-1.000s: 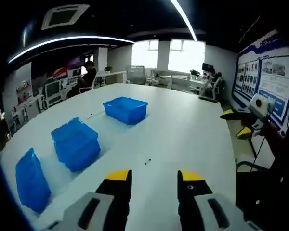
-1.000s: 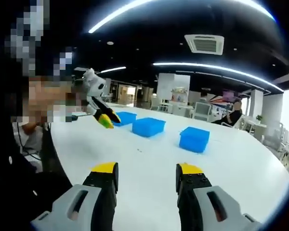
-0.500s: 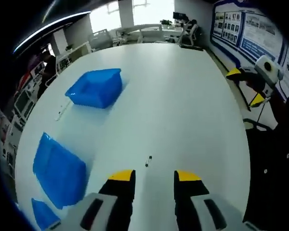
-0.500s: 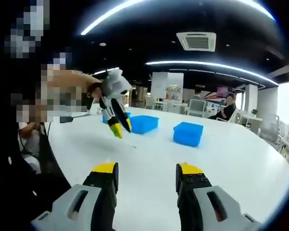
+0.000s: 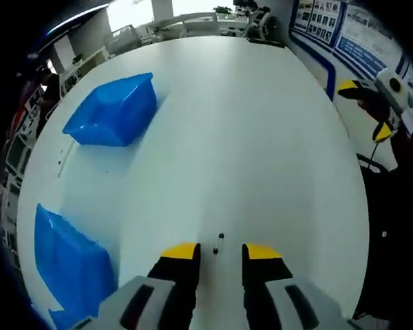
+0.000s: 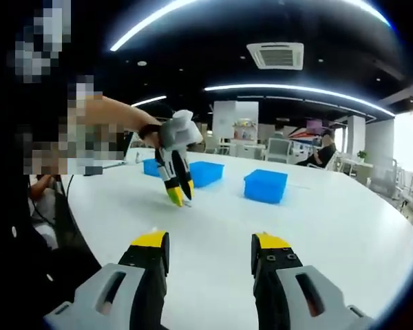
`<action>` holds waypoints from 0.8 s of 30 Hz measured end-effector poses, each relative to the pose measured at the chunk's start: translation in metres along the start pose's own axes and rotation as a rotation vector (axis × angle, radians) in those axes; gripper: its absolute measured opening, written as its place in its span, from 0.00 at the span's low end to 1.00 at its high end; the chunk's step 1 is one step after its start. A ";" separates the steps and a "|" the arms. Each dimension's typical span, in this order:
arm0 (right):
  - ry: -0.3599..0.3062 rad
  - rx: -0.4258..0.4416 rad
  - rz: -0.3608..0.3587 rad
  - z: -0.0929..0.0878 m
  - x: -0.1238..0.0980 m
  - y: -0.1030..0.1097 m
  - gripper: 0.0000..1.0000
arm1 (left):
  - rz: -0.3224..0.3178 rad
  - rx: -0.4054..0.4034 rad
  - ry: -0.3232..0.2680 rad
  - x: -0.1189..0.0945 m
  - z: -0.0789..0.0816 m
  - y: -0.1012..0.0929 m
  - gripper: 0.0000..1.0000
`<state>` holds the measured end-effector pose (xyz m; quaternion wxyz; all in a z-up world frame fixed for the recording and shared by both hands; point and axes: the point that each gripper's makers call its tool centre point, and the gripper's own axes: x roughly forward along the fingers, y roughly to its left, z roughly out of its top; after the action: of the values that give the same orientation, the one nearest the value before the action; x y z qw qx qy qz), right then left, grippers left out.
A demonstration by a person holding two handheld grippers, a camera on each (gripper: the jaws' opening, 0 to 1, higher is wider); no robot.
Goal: Pick up the resistors one by one and place each resistor into its matching bin, sorting the parts by color and model until every resistor is separated into the correct bin for its type
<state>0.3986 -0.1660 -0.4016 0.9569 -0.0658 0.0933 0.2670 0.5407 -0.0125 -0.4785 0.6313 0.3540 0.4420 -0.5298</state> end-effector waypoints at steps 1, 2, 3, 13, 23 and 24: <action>0.001 0.000 0.000 0.000 0.000 0.000 0.49 | -0.006 0.000 0.000 0.001 0.000 0.000 0.26; 0.003 -0.001 0.000 -0.001 0.001 0.000 0.49 | -0.035 0.004 -0.004 0.001 0.001 -0.003 0.25; 0.003 -0.001 0.000 -0.001 0.001 0.000 0.49 | -0.034 -0.001 -0.001 0.002 0.000 -0.002 0.25; 0.003 0.000 0.005 -0.001 0.003 0.001 0.49 | -0.036 -0.012 -0.011 0.004 -0.001 0.005 0.16; -0.002 0.002 0.007 0.000 0.003 0.001 0.49 | -0.029 0.027 0.007 0.006 -0.001 -0.002 0.04; -0.002 0.001 0.007 0.000 0.003 0.001 0.49 | -0.028 0.022 0.011 0.006 -0.002 -0.001 0.04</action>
<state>0.4004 -0.1633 -0.4028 0.9561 -0.0646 0.0928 0.2702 0.5396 -0.0133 -0.4844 0.6175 0.3573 0.4447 -0.5415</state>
